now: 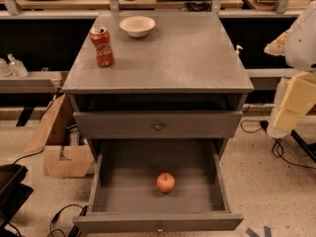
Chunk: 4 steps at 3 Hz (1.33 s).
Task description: Pick apple from middle drawer and place on counter
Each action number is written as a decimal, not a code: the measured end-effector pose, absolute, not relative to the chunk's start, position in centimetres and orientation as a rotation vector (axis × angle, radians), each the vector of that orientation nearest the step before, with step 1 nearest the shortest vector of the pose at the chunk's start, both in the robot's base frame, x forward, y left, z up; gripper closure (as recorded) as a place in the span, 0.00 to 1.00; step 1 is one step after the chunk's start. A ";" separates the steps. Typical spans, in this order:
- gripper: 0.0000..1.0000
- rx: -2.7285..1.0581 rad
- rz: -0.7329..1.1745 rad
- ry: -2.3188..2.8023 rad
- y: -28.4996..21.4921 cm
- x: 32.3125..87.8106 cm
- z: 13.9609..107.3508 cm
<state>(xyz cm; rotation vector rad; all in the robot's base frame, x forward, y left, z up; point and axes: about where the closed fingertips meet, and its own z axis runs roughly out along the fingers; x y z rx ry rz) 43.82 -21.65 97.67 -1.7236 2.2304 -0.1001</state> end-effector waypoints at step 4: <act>0.00 -1.671 0.360 2.011 -18.0 43.7 81.0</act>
Offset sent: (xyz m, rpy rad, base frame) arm 0.0150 0.0054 -0.0426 0.1317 -0.0322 0.0133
